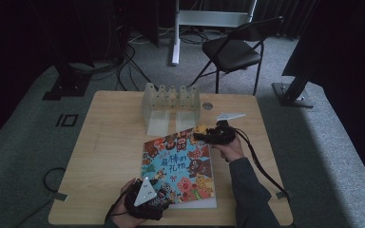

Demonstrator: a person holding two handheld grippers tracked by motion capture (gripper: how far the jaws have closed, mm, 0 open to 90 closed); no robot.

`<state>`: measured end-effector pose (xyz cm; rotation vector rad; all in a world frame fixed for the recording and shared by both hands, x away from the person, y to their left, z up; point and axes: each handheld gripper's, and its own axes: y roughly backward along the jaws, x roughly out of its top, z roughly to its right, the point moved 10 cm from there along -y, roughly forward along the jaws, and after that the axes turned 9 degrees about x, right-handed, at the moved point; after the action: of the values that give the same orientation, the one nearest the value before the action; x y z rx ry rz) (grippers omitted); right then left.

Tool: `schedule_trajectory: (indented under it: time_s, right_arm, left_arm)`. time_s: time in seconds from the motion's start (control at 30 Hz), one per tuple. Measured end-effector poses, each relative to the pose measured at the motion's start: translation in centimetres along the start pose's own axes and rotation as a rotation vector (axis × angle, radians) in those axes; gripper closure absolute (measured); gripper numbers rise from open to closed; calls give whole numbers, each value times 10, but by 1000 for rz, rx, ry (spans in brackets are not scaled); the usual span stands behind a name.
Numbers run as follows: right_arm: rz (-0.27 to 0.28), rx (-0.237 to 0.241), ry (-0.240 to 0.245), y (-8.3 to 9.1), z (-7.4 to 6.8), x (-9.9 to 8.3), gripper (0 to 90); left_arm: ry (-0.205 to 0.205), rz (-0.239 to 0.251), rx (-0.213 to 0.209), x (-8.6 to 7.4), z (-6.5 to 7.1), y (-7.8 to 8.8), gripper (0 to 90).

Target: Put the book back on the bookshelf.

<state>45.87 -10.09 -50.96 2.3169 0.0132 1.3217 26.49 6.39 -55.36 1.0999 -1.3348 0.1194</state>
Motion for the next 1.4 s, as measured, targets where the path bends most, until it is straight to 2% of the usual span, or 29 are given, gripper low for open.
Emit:
schedule_trajectory:
  time_s: [0.13, 0.2, 0.43, 0.7, 1.1, 1.3, 1.4]
  right_arm:
    - [-6, -4, 6, 0, -2, 2, 579]
    - [-8, -11, 17, 1, -5, 4, 581]
    - [0, -26, 27, 3, -10, 8, 593]
    - [20, -41, 52, 7, -20, 14, 609]
    - [65, -43, 75, 15, -33, 21, 643]
    - [128, -24, 91, 26, -46, 30, 690]
    - [155, -15, 107, 34, -55, 37, 711]
  left_arm:
    - [11, 1, 20, 0, -8, 0, 170]
    - [26, 3, 46, 2, -19, -3, 170]
    - [117, -3, 71, -5, -46, -12, 170]
    - [195, 1, 84, -11, -67, -12, 170]
    - [228, -5, 104, -13, -84, -17, 170]
    - [213, -15, 109, -13, -92, -19, 170]
    - [218, -7, 112, -9, -97, -19, 169]
